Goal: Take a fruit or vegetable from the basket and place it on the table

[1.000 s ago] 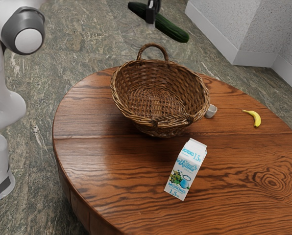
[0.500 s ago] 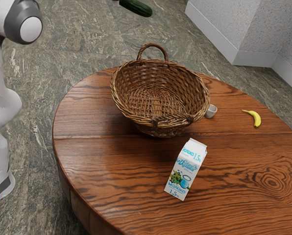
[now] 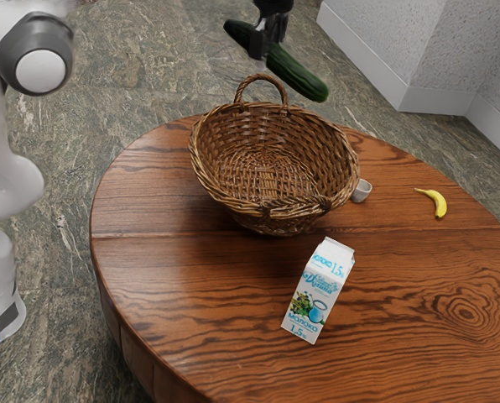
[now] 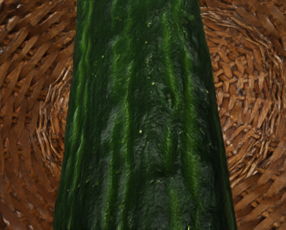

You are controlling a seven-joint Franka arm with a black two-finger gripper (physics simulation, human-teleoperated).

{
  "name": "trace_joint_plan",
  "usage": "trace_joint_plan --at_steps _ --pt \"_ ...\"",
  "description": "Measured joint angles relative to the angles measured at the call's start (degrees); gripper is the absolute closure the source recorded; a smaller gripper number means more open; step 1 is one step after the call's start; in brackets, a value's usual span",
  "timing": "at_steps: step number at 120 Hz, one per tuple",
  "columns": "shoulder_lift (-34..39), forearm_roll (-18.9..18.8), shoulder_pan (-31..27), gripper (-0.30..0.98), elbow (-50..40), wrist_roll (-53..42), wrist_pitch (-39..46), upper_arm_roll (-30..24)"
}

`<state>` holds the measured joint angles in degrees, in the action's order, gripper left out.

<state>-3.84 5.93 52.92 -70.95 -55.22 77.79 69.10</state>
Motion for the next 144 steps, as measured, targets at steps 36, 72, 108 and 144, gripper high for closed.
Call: trace_joint_plan --at_steps 36,72,108,144 --pt "-5.9 2.0 -5.5 0.51 3.3 -8.7 7.9 -20.0" --pt "-16.5 5.9 -33.2 0.52 14.8 -17.1 9.4 -63.6" --pt "-16.8 3.3 -32.9 0.52 14.8 -22.1 10.3 -68.0" --pt "-22.5 3.0 -35.2 0.52 18.6 -25.2 11.8 -67.9"
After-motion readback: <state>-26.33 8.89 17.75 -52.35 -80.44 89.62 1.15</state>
